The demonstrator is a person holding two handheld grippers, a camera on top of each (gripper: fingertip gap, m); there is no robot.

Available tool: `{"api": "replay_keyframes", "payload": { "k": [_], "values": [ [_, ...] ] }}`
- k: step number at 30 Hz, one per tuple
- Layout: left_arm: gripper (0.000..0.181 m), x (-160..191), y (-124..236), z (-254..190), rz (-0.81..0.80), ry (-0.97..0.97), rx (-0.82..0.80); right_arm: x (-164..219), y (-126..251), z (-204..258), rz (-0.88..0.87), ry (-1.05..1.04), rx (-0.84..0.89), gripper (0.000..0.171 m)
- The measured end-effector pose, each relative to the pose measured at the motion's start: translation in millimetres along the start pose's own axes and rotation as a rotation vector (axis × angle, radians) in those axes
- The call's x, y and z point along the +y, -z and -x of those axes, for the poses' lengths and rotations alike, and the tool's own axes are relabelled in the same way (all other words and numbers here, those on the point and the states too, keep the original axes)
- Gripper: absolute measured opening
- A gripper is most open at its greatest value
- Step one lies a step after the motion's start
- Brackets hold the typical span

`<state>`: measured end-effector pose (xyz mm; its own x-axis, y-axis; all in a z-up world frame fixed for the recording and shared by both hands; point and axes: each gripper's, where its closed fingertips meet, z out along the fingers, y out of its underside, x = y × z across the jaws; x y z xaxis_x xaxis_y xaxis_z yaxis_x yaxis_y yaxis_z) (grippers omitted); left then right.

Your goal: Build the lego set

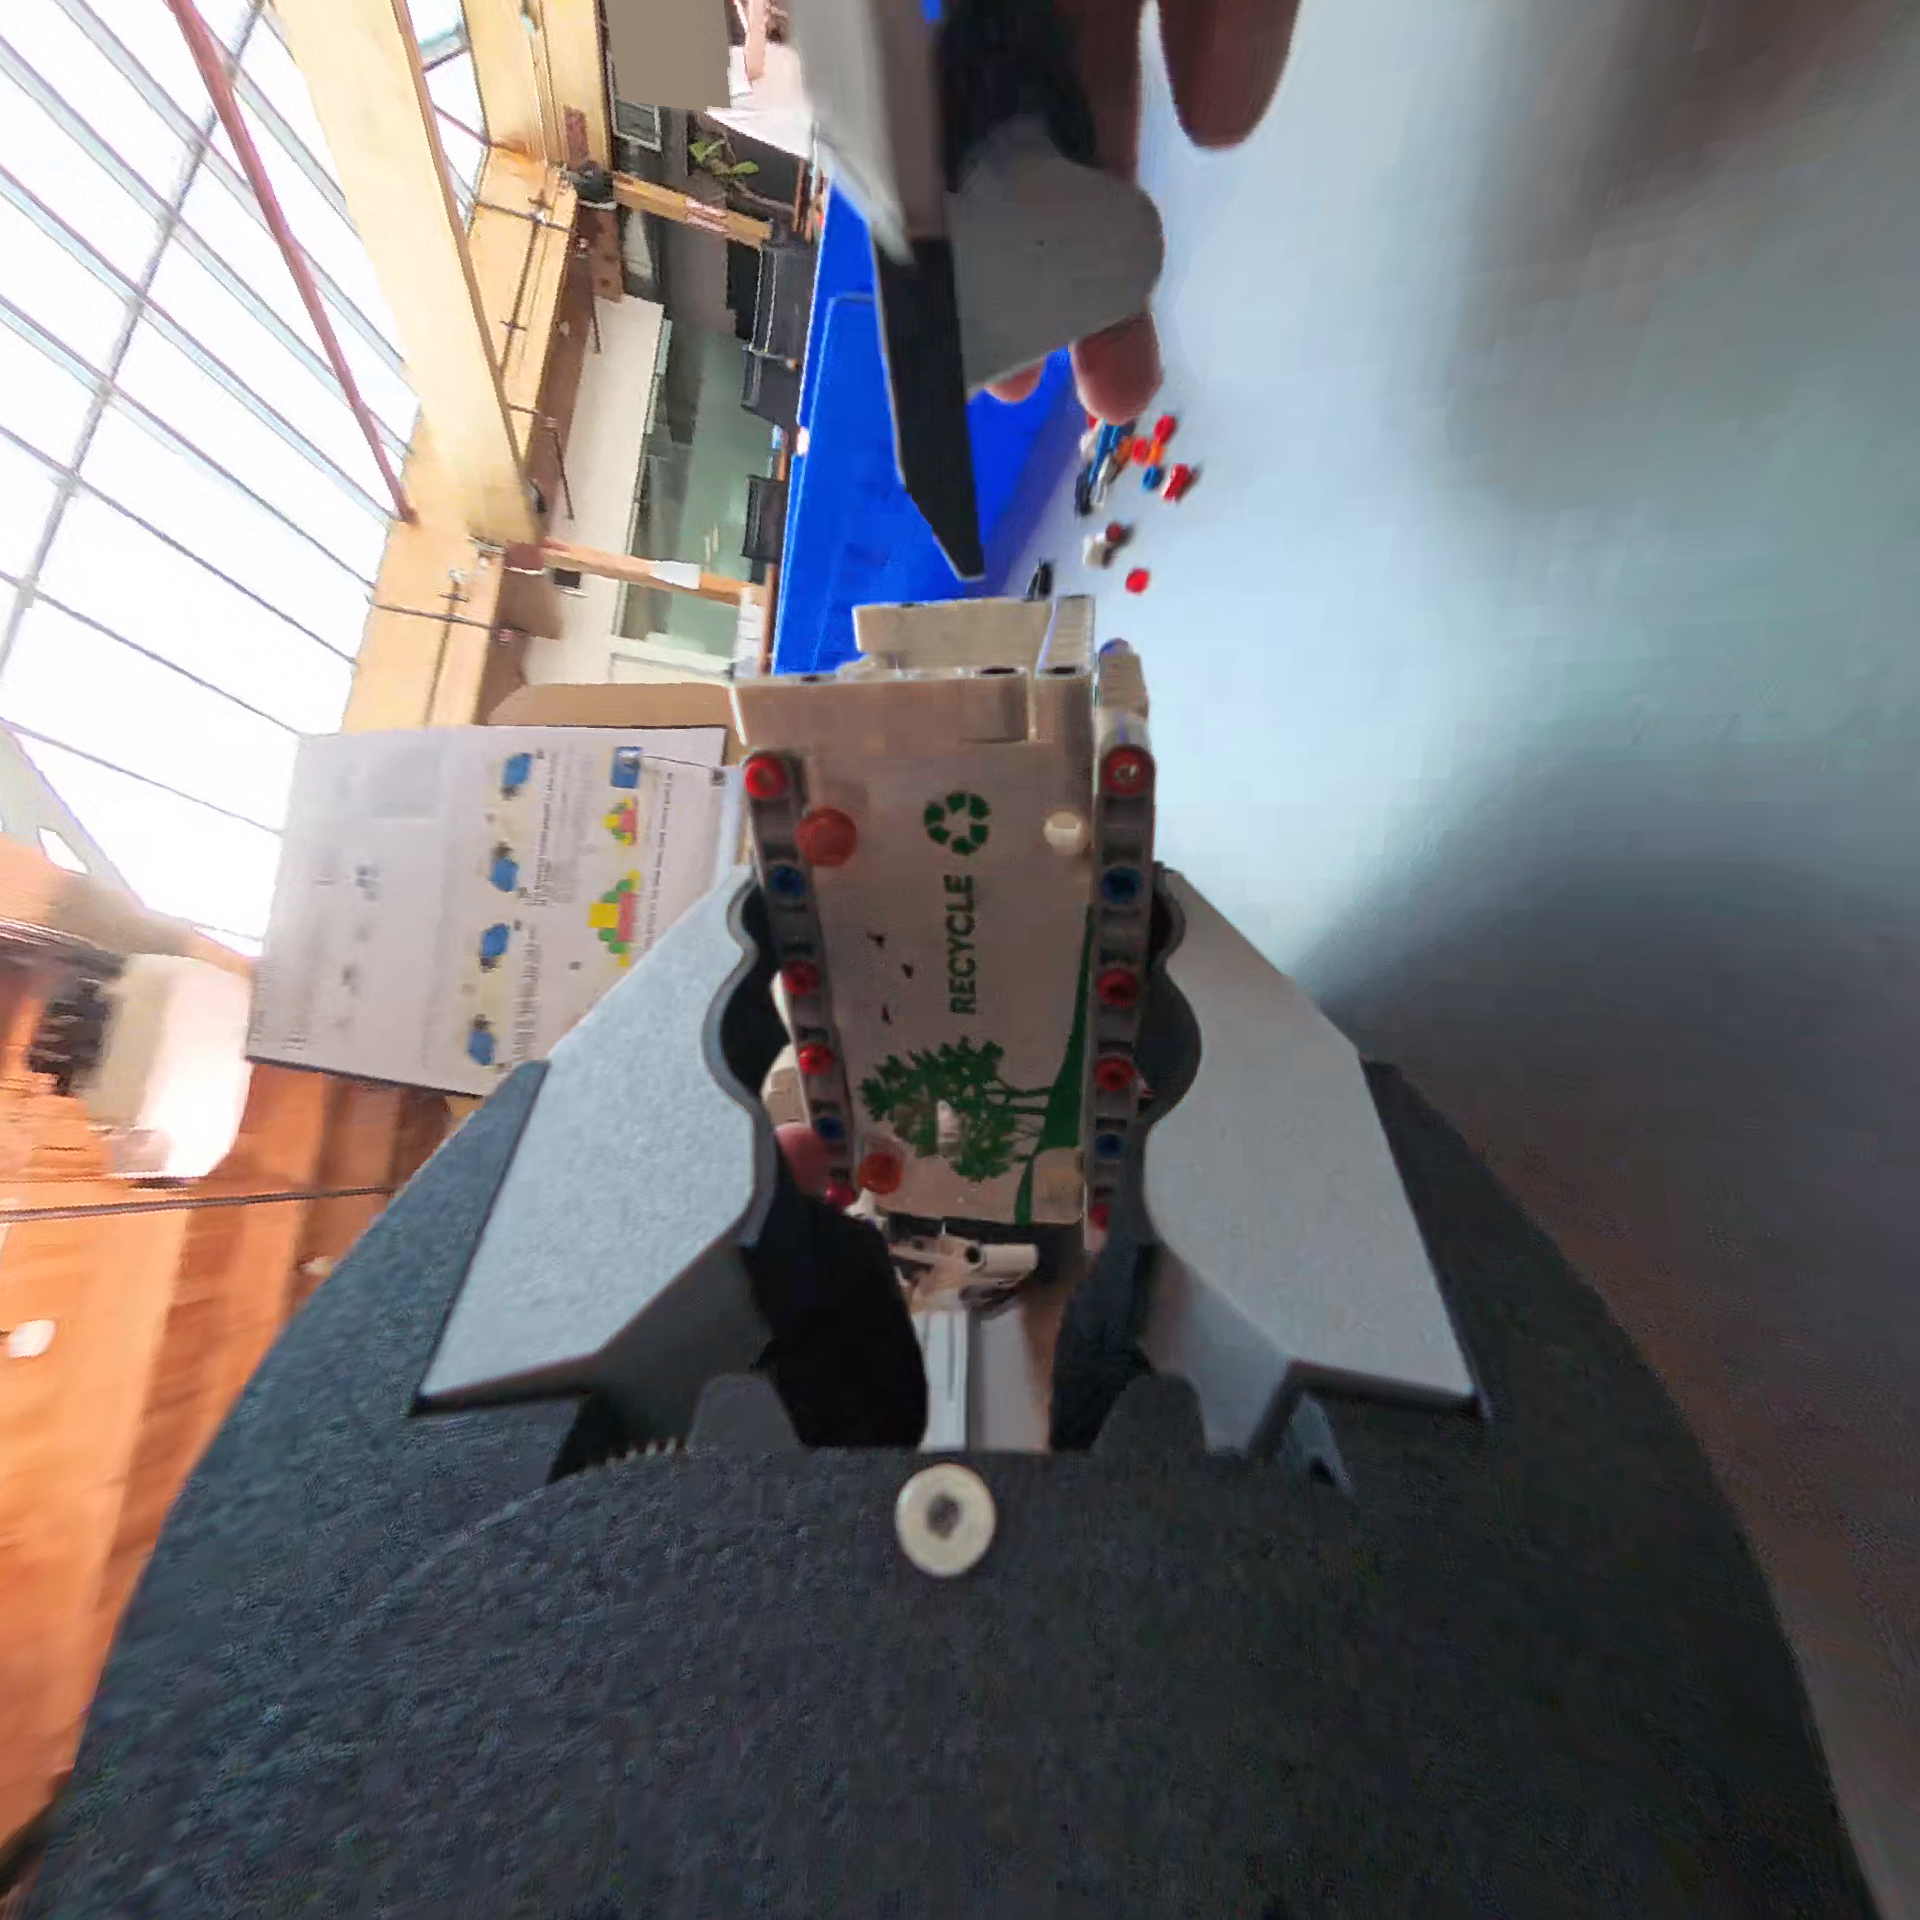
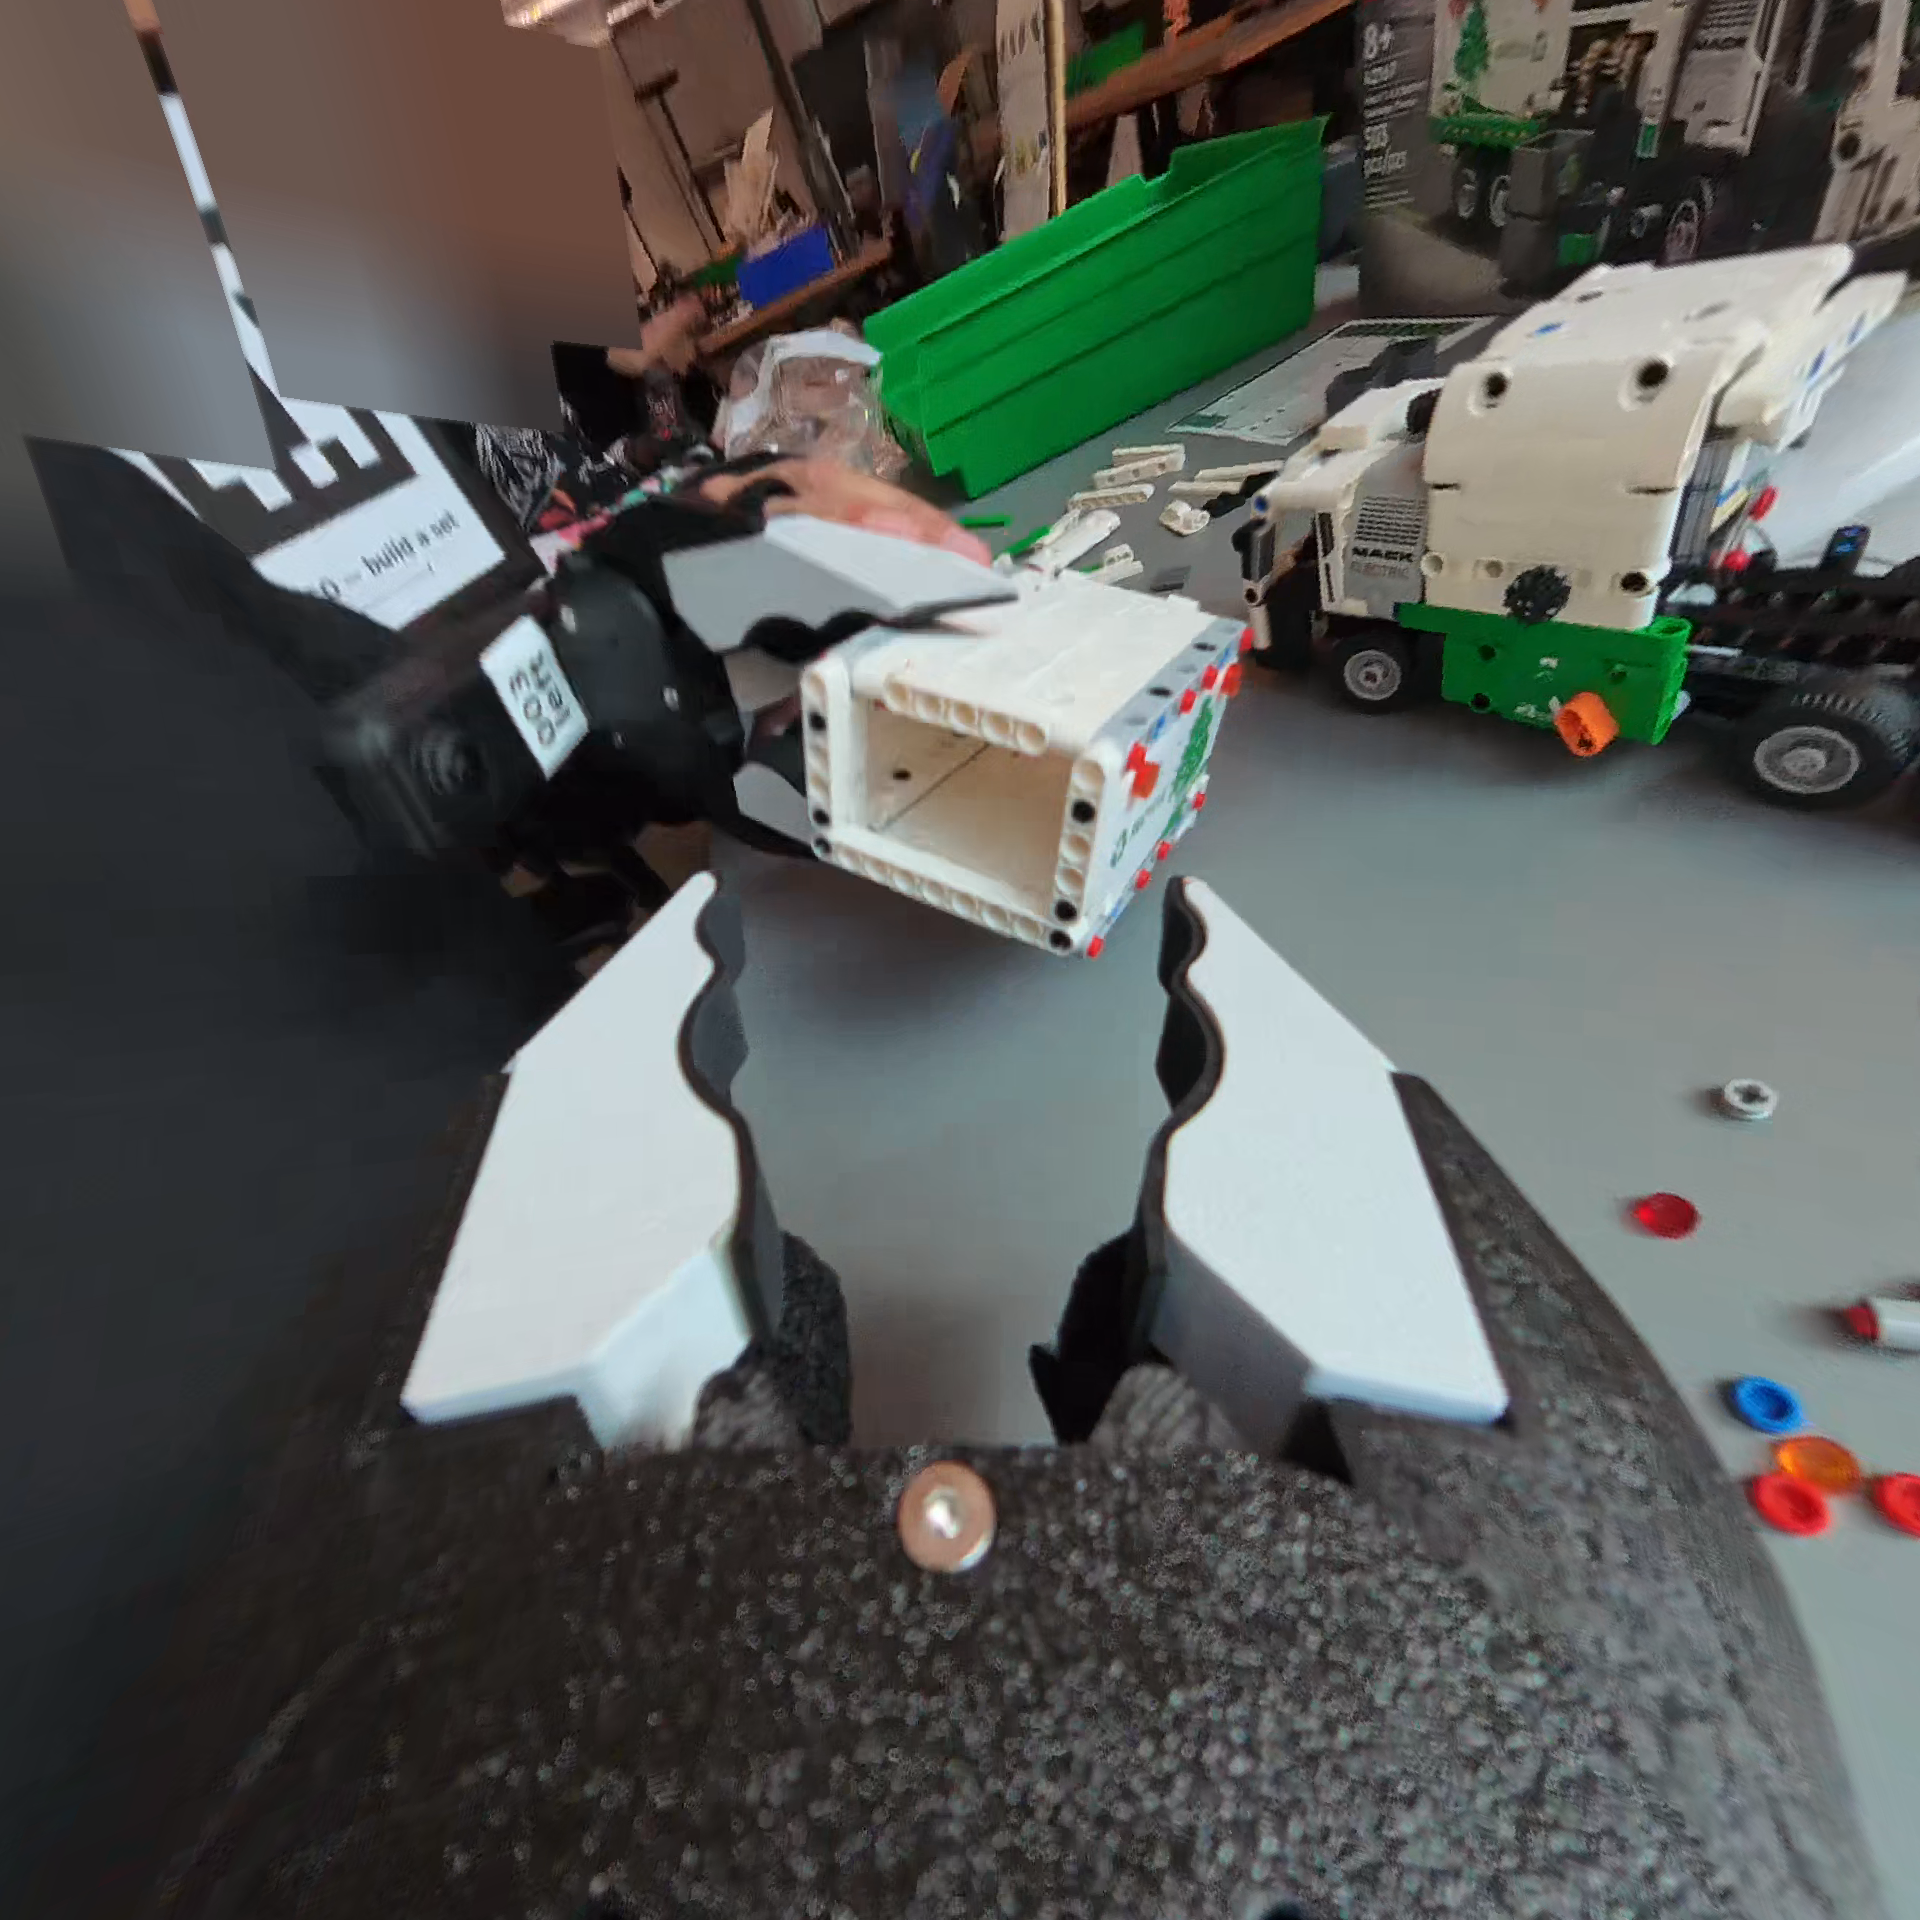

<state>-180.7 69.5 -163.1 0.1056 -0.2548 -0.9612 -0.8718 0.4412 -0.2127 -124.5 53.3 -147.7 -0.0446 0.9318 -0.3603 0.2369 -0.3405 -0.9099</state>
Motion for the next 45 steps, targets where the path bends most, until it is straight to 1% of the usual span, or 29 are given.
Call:
{"api": "replay_keyframes", "payload": {
  "k": [1, 3, 6, 8, 10, 11, 14, 17, 19, 21, 22, 24, 26, 27, 30, 32, 37, 41, 45],
  "values": [
    [0.065, 3, -2, -6, 0.032, -0.057, -0.004, 0, -4, -2, -0.009, -0.030, -0.005, 0.082],
    [0.065, 10, -6, -15, 0.097, -0.122, -0.014, 4, -15, -10, 0.021, -0.029, 0.084, 0.090],
    [0.065, 12, -8, -14, 0.168, -0.120, -0.039, 13, -31, -16, 0.092, 0.063, 0.268, 0.095],
    [0.065, 8, -8, -14, 0.184, -0.101, -0.048, 14, -40, -16, 0.094, 0.094, 0.331, 0.096],
    [0.065, 3, -8, -14, 0.192, -0.121, -0.069, 12, -46, -20, 0.068, 0.096, 0.381, 0.101],
    [0.065, 2, -8, -14, 0.198, -0.133, -0.074, 12, -47, -23, 0.063, 0.098, 0.403, 0.099],
    [0.065, -2, -8, -19, 0.196, -0.120, -0.068, 16, -45, -31, 0.070, 0.095, 0.426, 0.086],
    [0.065, -1, -7, -23, 0.215, -0.119, -0.039, 20, -46, -31, 0.094, 0.083, 0.411, 0.085],
    [0.068, -5, -3, -29, 0.191, -0.080, 0.002, 26, -45, -32, 0.132, 0.101, 0.409, 0.085],
    [0.073, -11, 6, -29, 0.155, -0.014, 0.028, 29, -43, -34, 0.148, 0.109, 0.397, 0.085],
    [0.072, -16, 13, -28, 0.120, 0.056, 0.042, 29, -42, -34, 0.150, 0.099, 0.385, 0.085],
    [0.071, -20, 27, -22, 0.075, 0.260, 0.083, 30, -38, -36, 0.149, 0.073, 0.362, 0.085],
    [0.070, -11, 38, -8, 0.070, 0.460, 0.077, 30, -35, -38, 0.152, 0.050, 0.350, 0.085],
    [0.067, -3, 42, 0, 0.079, 0.547, 0.058, 30, -34, -38, 0.152, 0.048, 0.353, 0.085],
    [0.061, 25, 50, 11, 0.112, 0.729, 0.006, 32, -35, -38, 0.167, 0.071, 0.358, 0.085],
    [0.059, 38, 53, 12, 0.121, 0.808, -0.003, 35, -36, -36, 0.182, 0.082, 0.353, 0.085],
    [0.052, 55, 50, 0, 0.086, 0.976, 0.020, 39, -38, -35, 0.212, 0.111, 0.378, 0.085],
    [0.047, 58, 50, 6, 0.050, 1.010, -0.004, 41, -40, -37, 0.238, 0.169, 0.431, 0.086],
    [0.046, 63, 49, 9, 0.045, 1.033, -0.012, 47, -41, -41, 0.282, 0.188, 0.466, 0.085]
  ]
}}
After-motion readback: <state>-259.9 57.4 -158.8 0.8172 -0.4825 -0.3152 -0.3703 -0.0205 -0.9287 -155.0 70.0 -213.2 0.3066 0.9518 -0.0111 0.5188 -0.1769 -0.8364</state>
